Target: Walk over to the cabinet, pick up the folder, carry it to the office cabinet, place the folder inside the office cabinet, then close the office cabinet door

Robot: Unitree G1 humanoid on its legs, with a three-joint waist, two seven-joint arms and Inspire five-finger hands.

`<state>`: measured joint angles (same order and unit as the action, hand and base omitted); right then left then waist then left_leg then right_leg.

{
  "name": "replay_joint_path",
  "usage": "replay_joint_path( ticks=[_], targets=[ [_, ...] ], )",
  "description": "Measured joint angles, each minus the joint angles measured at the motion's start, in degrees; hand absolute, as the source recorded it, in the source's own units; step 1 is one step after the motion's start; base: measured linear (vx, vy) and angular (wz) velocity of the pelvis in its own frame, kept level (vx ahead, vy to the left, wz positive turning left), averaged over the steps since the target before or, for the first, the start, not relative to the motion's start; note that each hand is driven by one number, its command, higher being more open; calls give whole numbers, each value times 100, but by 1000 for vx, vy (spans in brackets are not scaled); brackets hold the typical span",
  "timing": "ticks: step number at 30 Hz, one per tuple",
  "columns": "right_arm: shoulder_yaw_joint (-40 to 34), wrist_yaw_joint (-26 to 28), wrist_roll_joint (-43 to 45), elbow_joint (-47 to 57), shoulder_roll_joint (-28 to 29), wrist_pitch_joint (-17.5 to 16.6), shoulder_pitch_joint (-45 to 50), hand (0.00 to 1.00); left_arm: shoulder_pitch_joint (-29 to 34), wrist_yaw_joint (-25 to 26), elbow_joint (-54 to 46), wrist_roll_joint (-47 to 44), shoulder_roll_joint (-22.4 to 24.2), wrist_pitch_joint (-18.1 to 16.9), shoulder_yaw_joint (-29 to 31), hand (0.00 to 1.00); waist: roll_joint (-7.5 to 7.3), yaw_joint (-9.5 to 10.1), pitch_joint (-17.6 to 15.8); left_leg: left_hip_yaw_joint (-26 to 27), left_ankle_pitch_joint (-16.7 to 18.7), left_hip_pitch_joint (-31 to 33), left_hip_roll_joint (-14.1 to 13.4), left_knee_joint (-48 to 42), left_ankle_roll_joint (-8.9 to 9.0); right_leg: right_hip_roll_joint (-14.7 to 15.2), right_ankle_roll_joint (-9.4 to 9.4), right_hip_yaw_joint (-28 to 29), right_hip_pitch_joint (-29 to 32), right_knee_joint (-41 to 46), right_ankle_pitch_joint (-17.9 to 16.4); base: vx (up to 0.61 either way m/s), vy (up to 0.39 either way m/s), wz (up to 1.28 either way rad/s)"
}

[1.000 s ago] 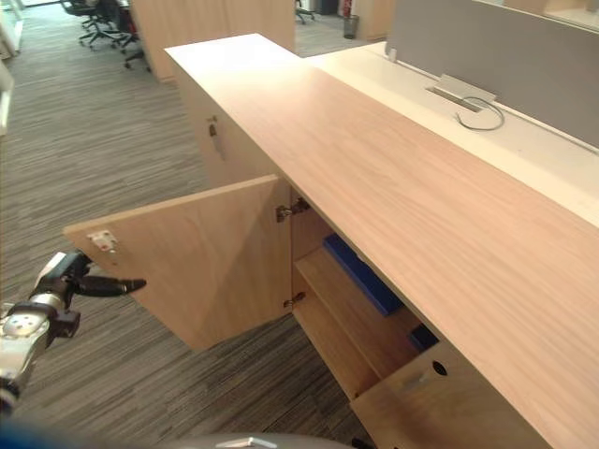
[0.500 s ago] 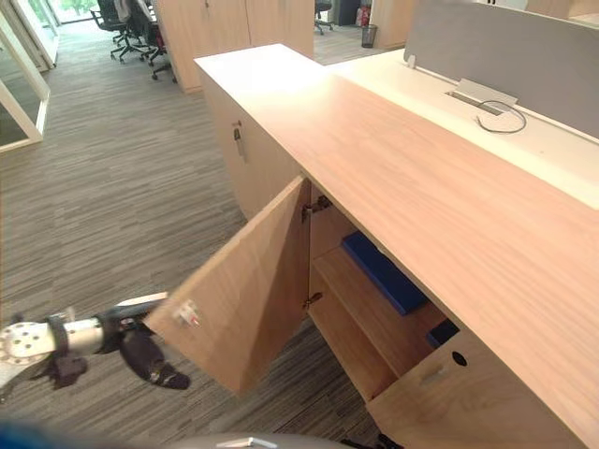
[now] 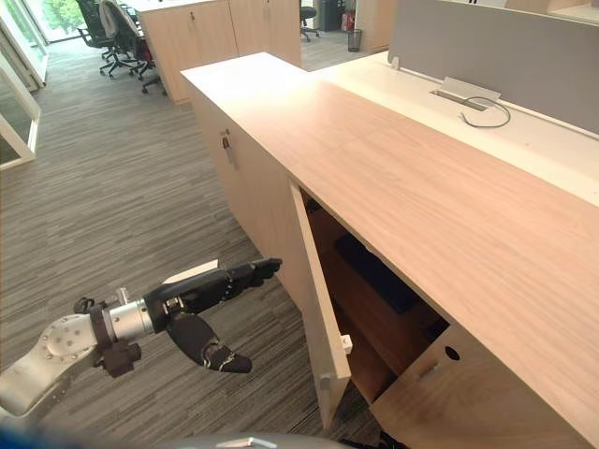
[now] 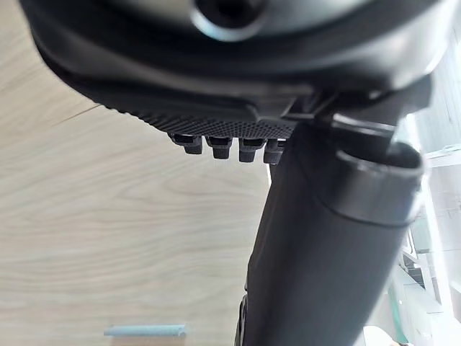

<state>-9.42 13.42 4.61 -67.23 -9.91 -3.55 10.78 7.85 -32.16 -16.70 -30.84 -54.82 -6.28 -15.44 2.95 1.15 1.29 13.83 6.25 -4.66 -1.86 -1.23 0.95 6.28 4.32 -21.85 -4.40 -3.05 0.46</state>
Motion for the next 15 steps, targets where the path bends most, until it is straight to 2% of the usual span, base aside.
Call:
replay_joint_path(
  ticks=[7, 9, 12, 14, 15],
  targets=[
    [-527, -14, 5, -54, 144, 46, -5, 100, -22, 14, 38, 2, 221, 10, -404, 100, -60, -190, -49, 142, 29, -139, -24, 17, 44, -28, -17, 85, -79, -45, 22, -22, -31, -10],
    [-576, -20, 11, -52, 158, 57, -3, 100, -24, 57, 195, 10, 481, 10, -482, 100, -62, -224, -52, 209, 33, -163, -34, 24, 50, -46, -25, 148, -81, -80, 50, -16, -27, -18],
    [-580, -31, 15, -34, 169, 74, -8, 100, -23, 214, 898, 191, 1232, 6, -501, 100, -77, -255, -67, 385, 113, -185, -95, -62, 97, -108, -41, 321, -86, -153, 109, -12, -39, -30],
    [-565, -66, 82, 15, 177, 84, -25, 100, -18, 709, 1837, 776, 2187, -76, -383, 100, -65, -282, -155, 509, 547, 96, -333, -848, 144, -212, -65, 473, -71, -137, 107, -9, -55, -35],
    [-555, -80, 140, 17, 170, 82, -36, 100, -10, 831, 2088, 917, 2450, -102, -302, 100, -50, -280, -198, 559, 682, 183, -430, -1108, 166, -262, -85, 516, -67, -125, 95, -4, -68, -40]
  ],
)
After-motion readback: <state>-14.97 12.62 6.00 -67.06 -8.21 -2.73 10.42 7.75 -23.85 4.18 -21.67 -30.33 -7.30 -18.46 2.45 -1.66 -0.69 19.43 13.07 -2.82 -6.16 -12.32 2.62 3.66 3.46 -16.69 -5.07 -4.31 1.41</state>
